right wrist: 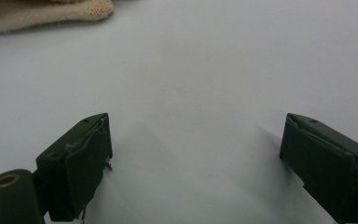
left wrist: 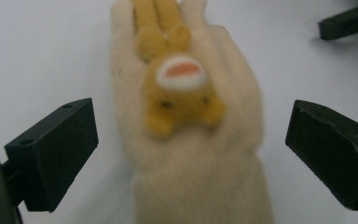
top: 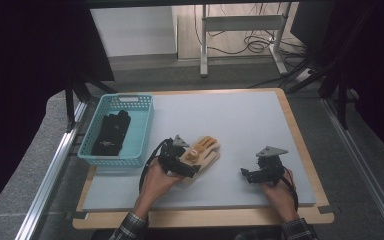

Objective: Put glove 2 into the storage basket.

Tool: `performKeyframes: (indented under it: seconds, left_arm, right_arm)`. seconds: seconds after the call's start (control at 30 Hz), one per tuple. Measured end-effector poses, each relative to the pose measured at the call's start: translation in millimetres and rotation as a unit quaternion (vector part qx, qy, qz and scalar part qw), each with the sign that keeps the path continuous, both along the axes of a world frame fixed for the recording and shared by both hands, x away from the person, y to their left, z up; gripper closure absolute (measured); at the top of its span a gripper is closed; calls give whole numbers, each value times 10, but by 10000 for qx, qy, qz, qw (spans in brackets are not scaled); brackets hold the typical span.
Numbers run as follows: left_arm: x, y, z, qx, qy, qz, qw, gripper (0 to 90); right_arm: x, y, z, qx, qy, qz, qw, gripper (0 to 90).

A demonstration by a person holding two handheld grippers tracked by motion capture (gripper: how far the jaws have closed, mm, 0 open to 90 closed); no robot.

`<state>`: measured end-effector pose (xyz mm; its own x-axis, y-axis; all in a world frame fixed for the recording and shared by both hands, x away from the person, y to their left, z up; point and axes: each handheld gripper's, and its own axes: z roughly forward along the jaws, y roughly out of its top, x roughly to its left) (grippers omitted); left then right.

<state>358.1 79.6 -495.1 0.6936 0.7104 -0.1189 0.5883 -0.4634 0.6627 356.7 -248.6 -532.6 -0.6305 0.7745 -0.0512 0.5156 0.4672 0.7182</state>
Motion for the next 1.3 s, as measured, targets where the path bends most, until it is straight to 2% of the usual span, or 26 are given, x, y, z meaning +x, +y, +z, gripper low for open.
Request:
performKeyframes:
  seconds: [0.03,0.13,0.23,0.27,0.43,0.5,0.63,0.7,0.8,0.93,1.0,1.13,1.3]
  left_arm:
    - [84,-36,-38,22,139,17,9999,28]
    - [199,-87,-115,-2,360,-28,9993,27]
    - [247,-158,-179,-36,526,-93,9986,27]
    - [247,-190,-192,15,543,-127,9984,26]
    - [209,-354,-265,351,497,-263,9978,22]
    - [196,-402,-303,403,483,-302,9976,19]
    - [171,-446,-320,633,315,-287,9971,41]
    - [169,-448,-308,768,219,-191,9966,110]
    - [194,-434,-280,798,219,-64,9966,199]
    - [218,-377,-255,730,195,-66,9971,405]
    - [223,-360,-249,728,190,-60,9971,468]
    - [209,-365,-235,761,178,-47,9969,541]
    - [214,-364,-201,833,172,-24,9964,557]
  right_arm:
    - [0,0,0,1,1,-2,10000,89]
    - [0,0,0,-1,-1,-1,10000,89]
    - [0,0,0,1,1,0,10000,89]
    - [0,0,0,1,1,0,10000,89]
    - [0,0,0,1,0,0,10000,89]
    - [0,0,-1,1,-1,0,10000,89]
    - [0,0,-1,1,0,-1,10000,89]
    - [0,0,-1,1,0,0,10000,89]
    - [0,0,-1,-1,-2,-1,10000,89]
    - [0,1,-1,-2,-4,1,10000,89]
    - [0,1,-1,-2,-4,0,10000,89]
    - [0,1,-1,-3,-4,1,10000,89]
    - [0,1,-1,-1,-2,0,10000,89]
